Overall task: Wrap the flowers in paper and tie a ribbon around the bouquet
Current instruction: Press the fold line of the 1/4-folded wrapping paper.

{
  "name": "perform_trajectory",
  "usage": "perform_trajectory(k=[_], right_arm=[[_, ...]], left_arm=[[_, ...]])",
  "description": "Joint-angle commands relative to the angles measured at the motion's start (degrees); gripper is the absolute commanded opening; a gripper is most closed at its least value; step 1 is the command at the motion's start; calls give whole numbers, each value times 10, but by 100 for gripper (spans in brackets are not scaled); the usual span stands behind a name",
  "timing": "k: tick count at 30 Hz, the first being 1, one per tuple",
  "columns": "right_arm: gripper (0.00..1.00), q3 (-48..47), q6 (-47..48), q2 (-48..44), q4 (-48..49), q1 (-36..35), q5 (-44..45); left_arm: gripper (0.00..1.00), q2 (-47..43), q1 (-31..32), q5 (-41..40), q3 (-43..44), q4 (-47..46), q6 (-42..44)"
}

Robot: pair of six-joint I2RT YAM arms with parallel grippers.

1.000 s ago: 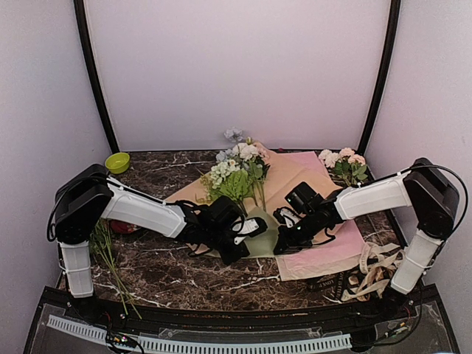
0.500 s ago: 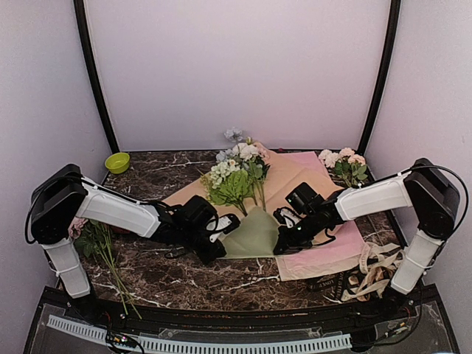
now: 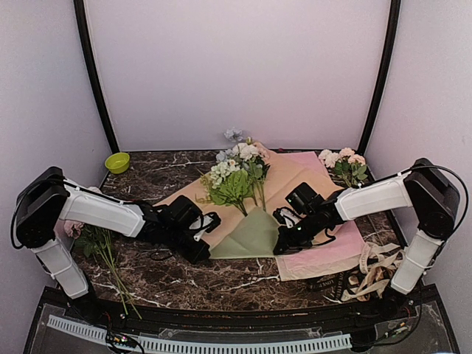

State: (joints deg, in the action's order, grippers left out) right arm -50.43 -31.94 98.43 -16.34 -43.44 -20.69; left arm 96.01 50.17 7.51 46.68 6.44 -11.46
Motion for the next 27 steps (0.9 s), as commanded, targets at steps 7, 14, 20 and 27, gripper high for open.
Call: perform_trajectory(k=[7,14,20,27], right_arm=[[0,7,11,5,-29,-1,16],[0,0,13,3,-37,-2,19],[0,-16,12,4,-45,-2,21],[0,-36,18,6,-52,-9,24]], left_arm=[[0,-32,-14,-77,-71,173,-68],[14,-126,-47,-77,-49,177,-77],[51,-170,-106,-24,-26,132,-142],[63,-159,-117,-9,-54,86,-186]])
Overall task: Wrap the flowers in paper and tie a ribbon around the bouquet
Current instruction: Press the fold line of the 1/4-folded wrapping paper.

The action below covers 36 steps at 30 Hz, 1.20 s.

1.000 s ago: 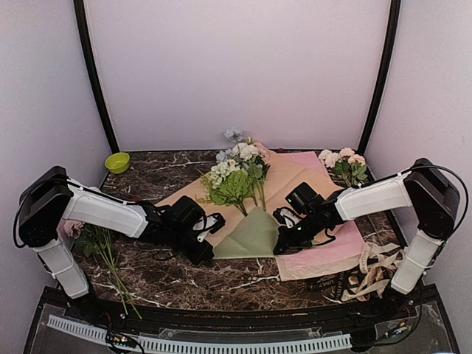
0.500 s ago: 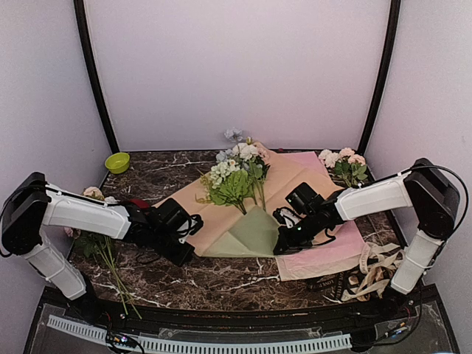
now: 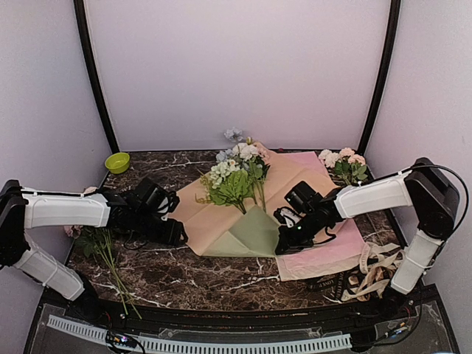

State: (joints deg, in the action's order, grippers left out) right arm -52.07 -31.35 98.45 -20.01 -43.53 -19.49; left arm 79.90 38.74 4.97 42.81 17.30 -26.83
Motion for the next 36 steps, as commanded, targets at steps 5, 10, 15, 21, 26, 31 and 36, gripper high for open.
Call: perform_trajectory(k=[5,10,15,21,26,31,36], right_arm=[[0,-63,41,3,-13,-29,15],[0,-131,75,15,-6,-65,10],[0,-180,74,75,34,-99,-46],[0,-234,68,150,12,-106,-33],[0,-237,49,176,10,-100,-16],[0,-226,27,194,19,-95,-25],[0,-222,16,197,23,-93,-28]], left_arm=[[65,26,-3,12,-30,-53,-39],[64,39,-3,13,-31,-57,-41],[64,24,-3,5,-47,-71,-55],[64,22,-3,13,-48,-78,-57],[63,-10,-3,3,-65,-95,-54],[67,-29,-2,-3,-73,-88,-108],[74,-40,-3,-32,-51,-67,-154]])
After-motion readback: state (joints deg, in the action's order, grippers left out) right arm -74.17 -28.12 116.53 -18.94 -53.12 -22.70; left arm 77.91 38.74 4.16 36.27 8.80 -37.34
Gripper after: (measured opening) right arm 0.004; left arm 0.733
